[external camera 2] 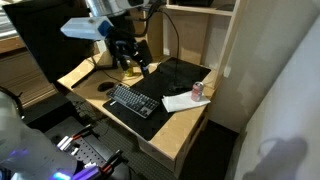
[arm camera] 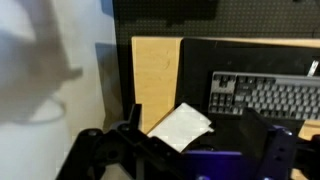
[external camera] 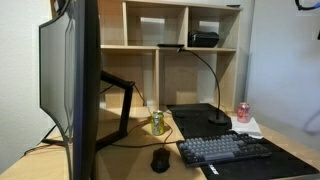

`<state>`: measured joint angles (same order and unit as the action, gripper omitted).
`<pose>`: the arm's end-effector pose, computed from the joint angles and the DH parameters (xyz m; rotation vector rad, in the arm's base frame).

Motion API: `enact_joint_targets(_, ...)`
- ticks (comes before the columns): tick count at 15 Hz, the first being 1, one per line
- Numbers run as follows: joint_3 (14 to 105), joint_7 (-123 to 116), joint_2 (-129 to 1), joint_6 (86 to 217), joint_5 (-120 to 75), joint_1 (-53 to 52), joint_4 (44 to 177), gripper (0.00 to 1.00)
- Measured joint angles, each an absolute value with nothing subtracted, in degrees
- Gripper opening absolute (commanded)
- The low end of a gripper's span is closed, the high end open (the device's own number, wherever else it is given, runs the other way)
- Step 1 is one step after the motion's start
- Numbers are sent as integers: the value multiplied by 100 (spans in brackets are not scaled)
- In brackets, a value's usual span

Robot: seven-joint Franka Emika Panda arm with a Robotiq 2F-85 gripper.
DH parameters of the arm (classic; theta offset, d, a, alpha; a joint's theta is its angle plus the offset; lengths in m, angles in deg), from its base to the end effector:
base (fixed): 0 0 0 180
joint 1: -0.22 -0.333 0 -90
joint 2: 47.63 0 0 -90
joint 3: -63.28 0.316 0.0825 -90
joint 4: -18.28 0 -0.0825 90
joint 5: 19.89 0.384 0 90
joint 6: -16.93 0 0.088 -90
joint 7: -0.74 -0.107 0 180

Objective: Move the pink can to the back right corner of the desk

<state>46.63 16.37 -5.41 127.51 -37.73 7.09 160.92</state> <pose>0.3119 -0.1739 0.5322 2.9861 0.0090 0.1834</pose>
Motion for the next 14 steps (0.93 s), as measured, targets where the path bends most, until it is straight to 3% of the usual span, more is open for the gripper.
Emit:
enact_joint_targets(3, 4328, 1677, -1437, 12953, -3263, 664, 15328, 100)
enact_joint_targets(9, 4497, 1396, -1486, 12959, -3247, 701, 15373, 100)
enact_joint_targets(14, 4471, 356, -3044, 13200, -1823, 300, 14543, 100)
